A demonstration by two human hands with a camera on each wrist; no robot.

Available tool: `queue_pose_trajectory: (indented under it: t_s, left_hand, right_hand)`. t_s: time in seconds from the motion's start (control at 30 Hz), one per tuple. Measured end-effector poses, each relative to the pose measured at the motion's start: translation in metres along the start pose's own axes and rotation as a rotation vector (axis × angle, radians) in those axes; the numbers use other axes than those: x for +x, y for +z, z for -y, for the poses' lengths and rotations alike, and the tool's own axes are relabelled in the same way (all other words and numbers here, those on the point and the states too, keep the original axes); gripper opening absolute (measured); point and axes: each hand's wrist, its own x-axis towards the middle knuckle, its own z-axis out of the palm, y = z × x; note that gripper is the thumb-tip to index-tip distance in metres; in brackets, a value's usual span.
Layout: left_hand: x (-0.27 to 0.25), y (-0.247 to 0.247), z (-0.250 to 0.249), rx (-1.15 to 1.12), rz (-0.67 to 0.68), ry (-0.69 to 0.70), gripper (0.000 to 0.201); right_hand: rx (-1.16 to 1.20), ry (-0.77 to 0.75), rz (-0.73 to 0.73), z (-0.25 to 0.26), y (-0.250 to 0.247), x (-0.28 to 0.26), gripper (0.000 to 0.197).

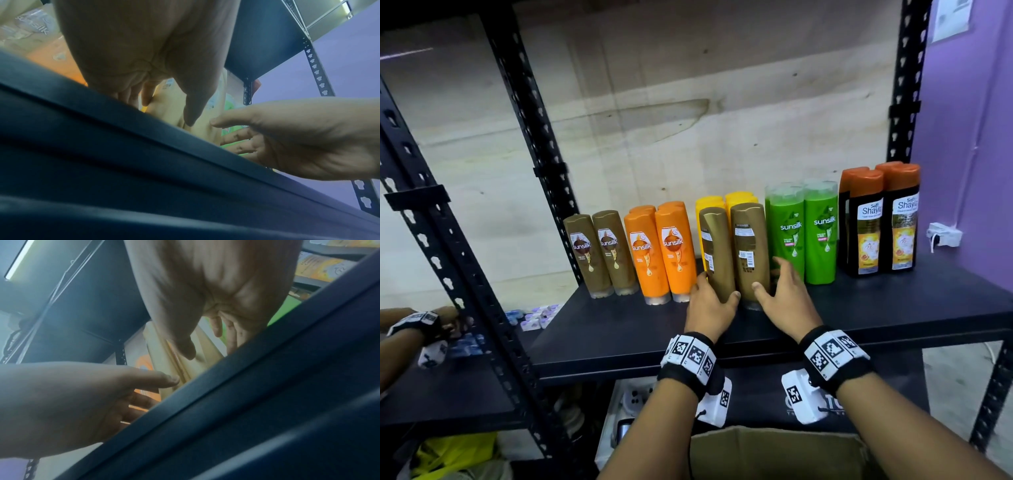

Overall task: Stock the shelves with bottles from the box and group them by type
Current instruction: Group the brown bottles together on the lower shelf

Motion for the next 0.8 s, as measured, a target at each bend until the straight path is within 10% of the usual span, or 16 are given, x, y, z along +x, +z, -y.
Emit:
queue_pose_trajectory:
  t_s: [0.8]
  left_hand:
    - [-0.037, -0.015, 0.016, 0.034, -0.070, 0.003, 0.063]
  right_hand:
    - [-0.037, 0.025, 0.015, -0.002, -0.006, -0.029, 0.061]
